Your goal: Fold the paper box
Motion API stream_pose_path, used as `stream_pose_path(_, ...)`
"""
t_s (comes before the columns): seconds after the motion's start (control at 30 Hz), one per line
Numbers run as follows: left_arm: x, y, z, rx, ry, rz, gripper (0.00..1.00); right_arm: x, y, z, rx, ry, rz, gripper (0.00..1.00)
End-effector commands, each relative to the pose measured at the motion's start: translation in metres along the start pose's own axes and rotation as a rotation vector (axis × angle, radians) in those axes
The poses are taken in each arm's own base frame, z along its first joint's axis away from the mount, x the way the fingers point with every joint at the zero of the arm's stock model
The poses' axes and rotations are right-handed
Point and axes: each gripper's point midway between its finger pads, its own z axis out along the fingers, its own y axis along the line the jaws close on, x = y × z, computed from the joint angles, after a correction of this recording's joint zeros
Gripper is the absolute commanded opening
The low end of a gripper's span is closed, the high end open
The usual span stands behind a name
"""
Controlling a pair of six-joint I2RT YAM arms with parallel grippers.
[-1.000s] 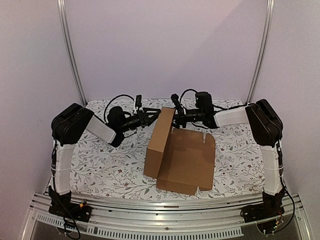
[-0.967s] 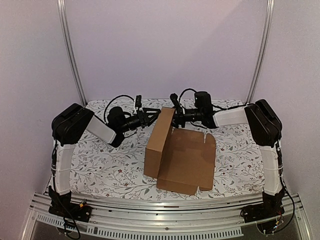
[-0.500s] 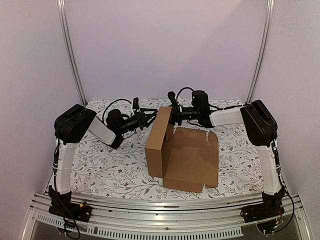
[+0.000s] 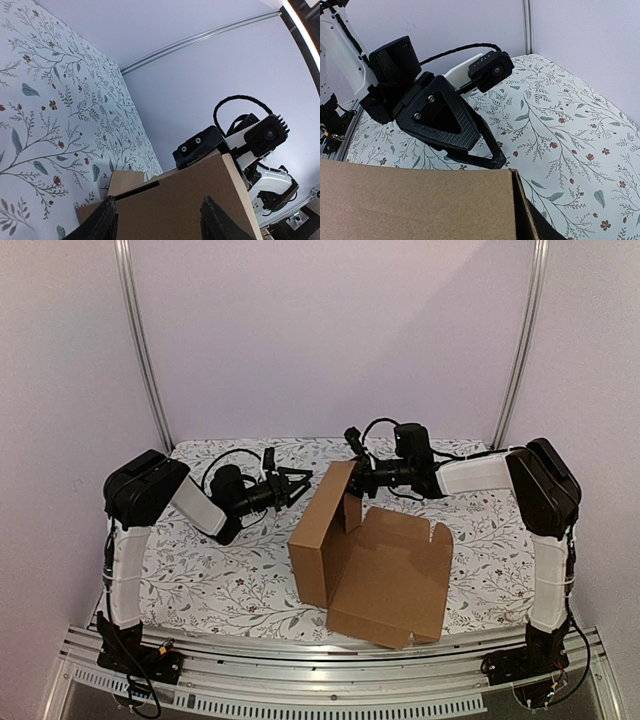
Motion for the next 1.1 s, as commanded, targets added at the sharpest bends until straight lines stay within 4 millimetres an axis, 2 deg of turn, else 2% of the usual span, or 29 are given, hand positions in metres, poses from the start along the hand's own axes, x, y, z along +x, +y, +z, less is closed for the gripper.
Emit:
stream_pose_path(0.0,-0.008,-0.016,-0.013,-0.029,-0.028,0.060,0.57,0.022,0.006,-0.020,0.082,0.133,0.128,0.48)
stream_pose_path(0.13,0.003,-0.029,-0.021,-0.035,-0.010,0.083,0.57,0.044,0.027,-0.031,0.017,0.228,0.156,0.62)
stream_pose_path(0.23,0.010,-0.045,-0.022,-0.037,0.014,0.119,0.57,0.065,0.045,-0.043,-0.048,0.308,0.110,0.69)
stream_pose_path(0.3,0.017,-0.057,-0.019,-0.055,0.051,0.157,0.57,0.072,0.055,-0.054,-0.082,0.344,0.087,0.72)
stream_pose_path(0.47,0.043,-0.069,-0.006,-0.237,0.217,0.295,0.57,0.077,0.075,-0.080,-0.161,0.406,0.032,0.76)
stream_pose_path(0.57,0.058,-0.070,-0.001,-0.373,0.325,0.434,0.59,0.081,0.074,-0.094,-0.179,0.430,-0.014,0.78)
stream_pose_path(0.73,0.070,-0.071,-0.001,-0.470,0.394,0.481,0.59,0.074,0.059,-0.118,-0.220,0.415,0.028,0.83)
stream_pose_path(0.83,0.083,-0.069,-0.003,-0.504,0.449,0.471,0.57,0.066,0.064,-0.128,-0.264,0.417,0.054,0.97)
stream_pose_path(0.97,0.099,-0.067,-0.003,-0.543,0.505,0.497,0.56,0.064,0.076,-0.140,-0.309,0.461,0.024,0.99)
stream_pose_path(1.07,0.104,-0.065,-0.002,-0.568,0.526,0.517,0.55,0.065,0.073,-0.156,-0.303,0.480,0.002,0.99)
